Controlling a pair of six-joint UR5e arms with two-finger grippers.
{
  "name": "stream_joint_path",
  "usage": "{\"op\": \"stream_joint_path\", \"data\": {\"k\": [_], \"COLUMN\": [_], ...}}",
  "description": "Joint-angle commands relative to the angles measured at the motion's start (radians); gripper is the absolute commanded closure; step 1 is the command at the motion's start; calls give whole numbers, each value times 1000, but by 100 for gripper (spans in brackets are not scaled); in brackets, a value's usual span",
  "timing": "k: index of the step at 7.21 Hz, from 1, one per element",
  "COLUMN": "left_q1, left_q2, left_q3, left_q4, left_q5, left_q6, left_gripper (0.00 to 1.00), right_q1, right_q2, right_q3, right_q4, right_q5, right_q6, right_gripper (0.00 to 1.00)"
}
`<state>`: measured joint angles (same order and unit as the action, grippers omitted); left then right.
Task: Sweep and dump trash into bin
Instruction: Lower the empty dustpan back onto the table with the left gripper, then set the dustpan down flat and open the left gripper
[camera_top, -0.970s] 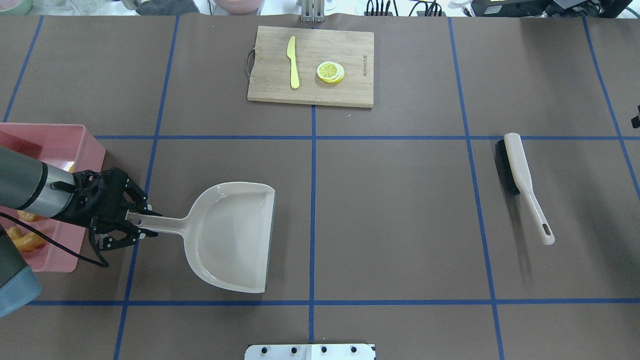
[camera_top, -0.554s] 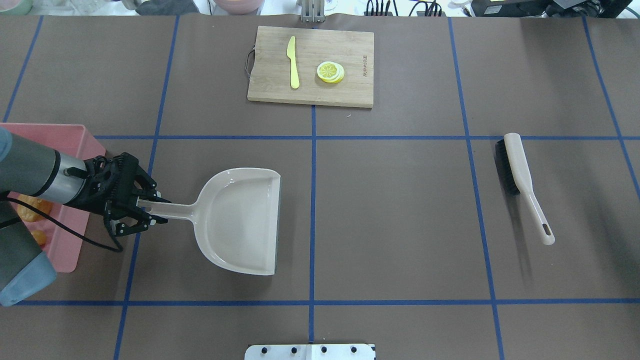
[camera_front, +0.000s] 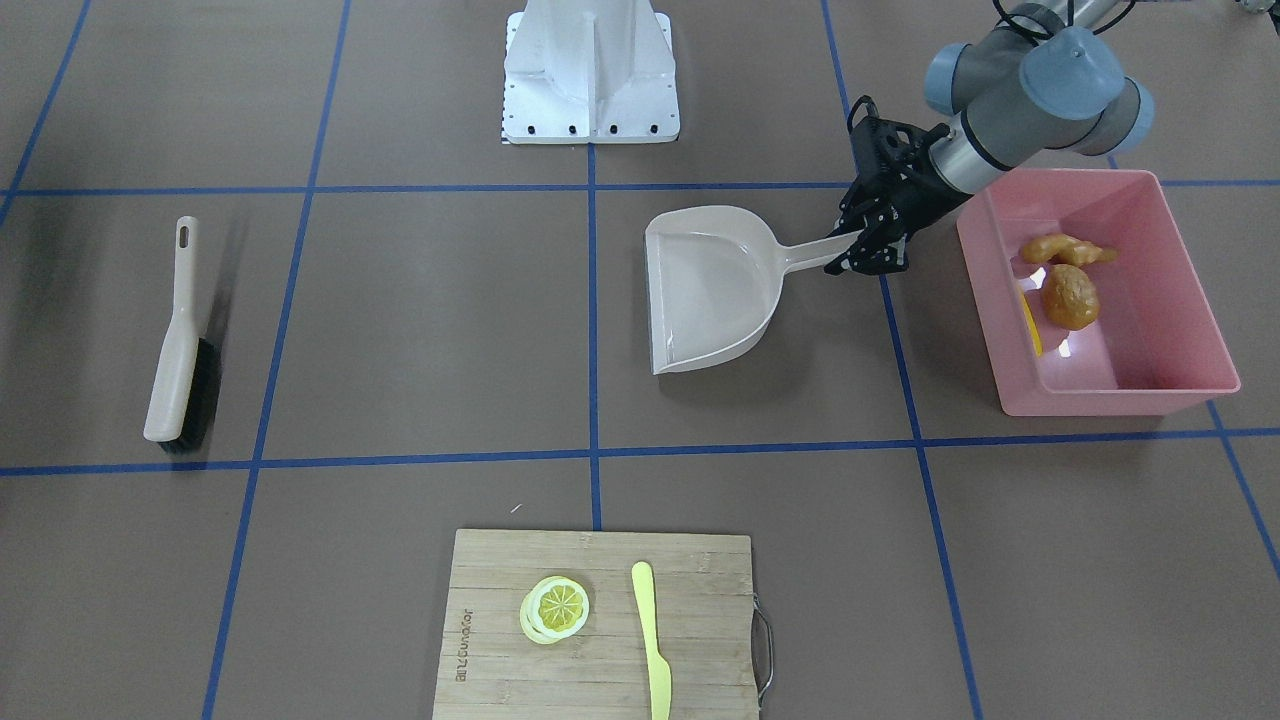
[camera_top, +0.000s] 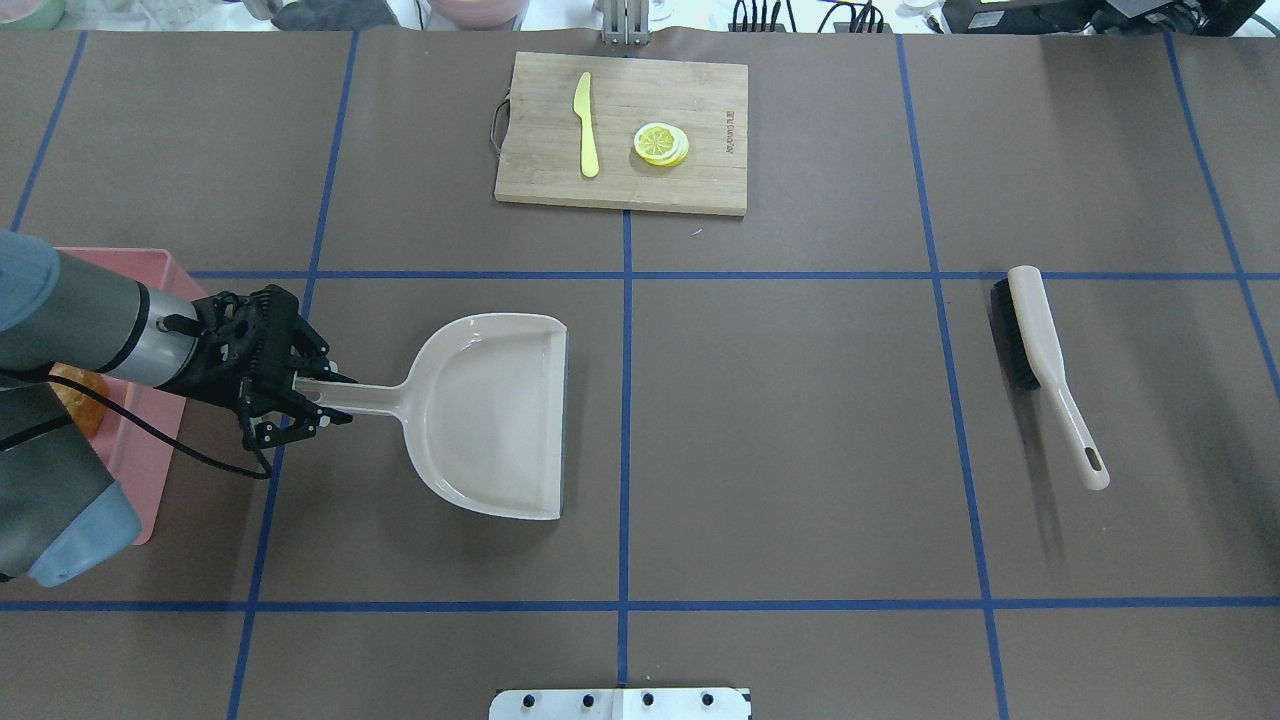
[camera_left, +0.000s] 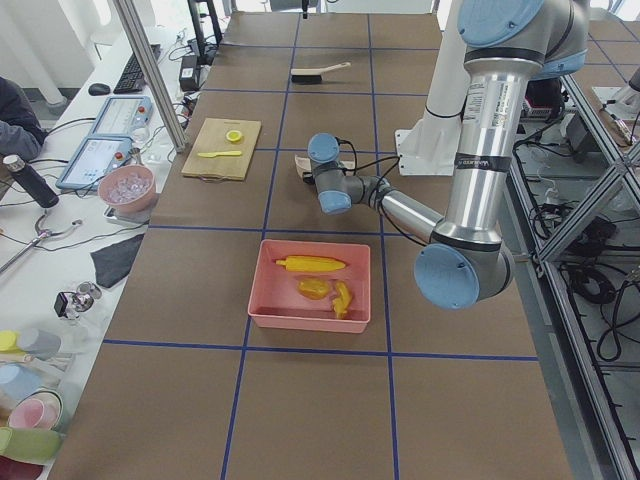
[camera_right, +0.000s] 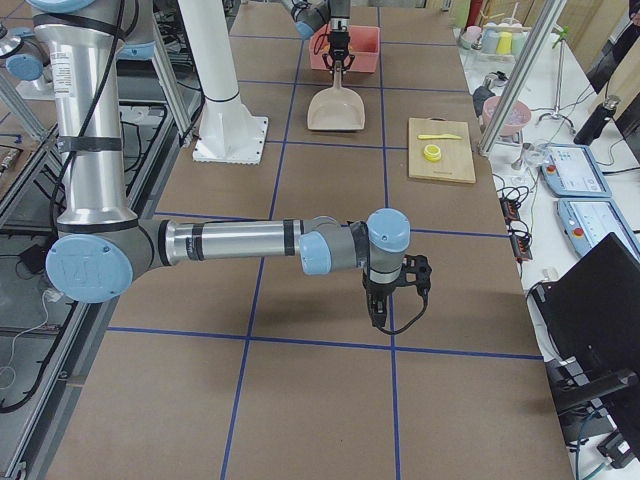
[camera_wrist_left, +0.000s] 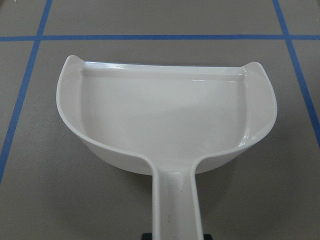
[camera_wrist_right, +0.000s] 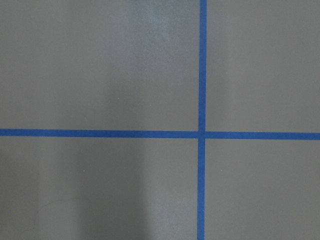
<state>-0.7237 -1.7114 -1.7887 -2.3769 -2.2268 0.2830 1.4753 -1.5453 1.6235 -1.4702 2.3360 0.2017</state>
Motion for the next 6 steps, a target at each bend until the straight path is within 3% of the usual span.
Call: {"op": "stream_joint_path", "data": {"k": [1, 3, 4, 5, 6], "left_q1": [3, 3, 3, 3, 3], "left_q2": [-23, -31, -42, -42, -43], "left_q3": [29, 29, 34, 37, 38], "left_q4": [-1, 1, 5, 5, 7], "left_q5": [-5, -13, -25, -25, -25], "left_q6": [5, 2, 2, 2, 1], "left_gripper": [95, 85, 69, 62, 61], "right_q1": [39, 52, 72, 83, 86], "right_q2": [-16, -67, -82, -81, -75], "right_q3": [54, 104, 101, 83, 81], "right_q4": [-65, -64, -64, -67, -76], "right_q5": [16, 6, 9, 5, 5], "right_q6": [-5, -10, -22, -94, -99], "right_gripper": [0, 0, 0, 0, 0]}}
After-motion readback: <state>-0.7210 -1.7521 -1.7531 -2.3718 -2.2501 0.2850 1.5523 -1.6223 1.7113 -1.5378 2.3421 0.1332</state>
